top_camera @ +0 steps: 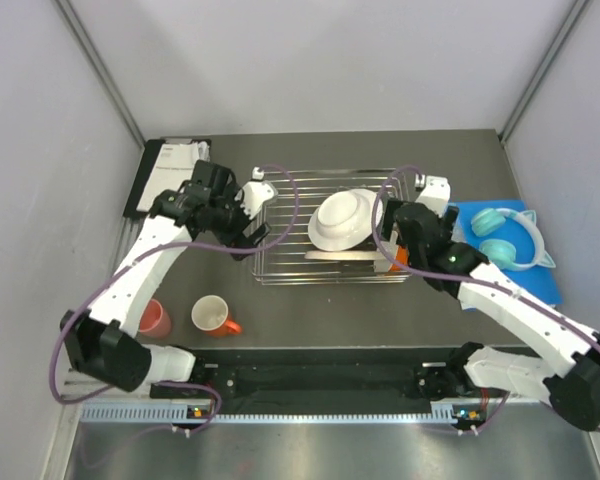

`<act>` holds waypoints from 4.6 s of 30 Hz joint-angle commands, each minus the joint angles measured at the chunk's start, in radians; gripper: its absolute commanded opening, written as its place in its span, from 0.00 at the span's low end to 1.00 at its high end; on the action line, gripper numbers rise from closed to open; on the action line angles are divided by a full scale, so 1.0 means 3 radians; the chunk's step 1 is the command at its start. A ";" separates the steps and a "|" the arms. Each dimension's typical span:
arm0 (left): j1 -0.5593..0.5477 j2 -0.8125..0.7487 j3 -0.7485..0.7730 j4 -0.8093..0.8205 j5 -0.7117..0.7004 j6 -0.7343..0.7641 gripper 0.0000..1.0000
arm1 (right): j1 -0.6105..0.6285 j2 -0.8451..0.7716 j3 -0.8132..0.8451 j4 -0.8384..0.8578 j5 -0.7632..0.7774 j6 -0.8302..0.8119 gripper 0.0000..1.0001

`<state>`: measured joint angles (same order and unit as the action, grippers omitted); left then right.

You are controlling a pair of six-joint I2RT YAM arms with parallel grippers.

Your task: Load the mixed dishes into the dish rack

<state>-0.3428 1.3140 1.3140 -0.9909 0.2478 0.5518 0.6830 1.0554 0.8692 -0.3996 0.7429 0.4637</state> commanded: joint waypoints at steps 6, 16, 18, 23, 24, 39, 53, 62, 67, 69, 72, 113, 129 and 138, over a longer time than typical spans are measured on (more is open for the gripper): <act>-0.0212 0.0774 0.0227 0.1196 0.0135 0.0006 0.99 | -0.0237 0.0486 0.0482 0.0176 -0.0957 0.0116 1.00; -0.0366 0.1377 0.0171 0.1641 0.0289 0.0160 0.99 | -0.0252 0.0558 0.0483 0.0171 -0.1117 0.0250 1.00; -0.0391 0.1459 0.0125 0.1728 0.0228 0.0185 0.99 | -0.0252 0.0456 0.0539 0.0151 -0.1040 0.0173 1.00; -0.0437 0.1582 0.0023 0.2279 0.0130 0.0145 0.99 | -0.0252 0.0241 0.0722 0.0136 -0.0845 -0.0108 1.00; -0.0448 0.1633 0.0017 0.2326 0.0110 0.0099 0.99 | -0.0252 0.0235 0.0758 0.0135 -0.0840 -0.0139 1.00; -0.0734 0.1362 -0.0800 0.3388 -0.0053 0.0073 0.99 | -0.0242 0.0690 0.1239 -0.0023 -0.0789 -0.0175 1.00; -0.0979 0.1439 -0.0842 0.3973 -0.0325 -0.0280 0.99 | -0.0145 0.0747 0.1193 -0.0033 -0.0758 -0.0150 1.00; -0.0990 0.1444 -0.0520 0.3784 -0.0519 -0.0346 0.99 | -0.0119 0.0772 0.1204 -0.0018 -0.0763 -0.0150 1.00; -0.0929 0.1444 -0.0315 0.3702 -0.0662 -0.0408 0.99 | -0.0109 0.0742 0.1183 -0.0013 -0.0758 -0.0155 1.00; -0.0893 0.1429 -0.0233 0.3681 -0.0678 -0.0413 0.99 | -0.0099 0.0747 0.1188 -0.0013 -0.0758 -0.0160 1.00; -0.0837 0.1408 -0.0152 0.3630 -0.0683 -0.0423 0.99 | -0.0093 0.0736 0.1188 -0.0013 -0.0753 -0.0160 1.00; -0.1000 0.1740 0.0421 0.2925 -0.0626 -0.0500 0.99 | -0.0185 0.0383 0.0524 0.0013 -0.0161 -0.0135 1.00; -0.1000 0.1940 0.1112 0.2526 -0.0964 -0.0367 0.99 | -0.0799 0.1027 0.0472 0.0570 -0.0518 0.0004 1.00; -0.1061 0.2001 0.1117 0.2500 -0.0979 -0.0382 0.99 | -0.0973 0.1166 0.0442 0.0825 -0.0360 -0.0042 1.00</act>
<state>-0.6518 1.9060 1.6028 -0.3225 -0.0212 0.4446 0.4068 1.4078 0.9710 -0.2550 0.5938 0.4541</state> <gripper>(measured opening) 0.991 0.996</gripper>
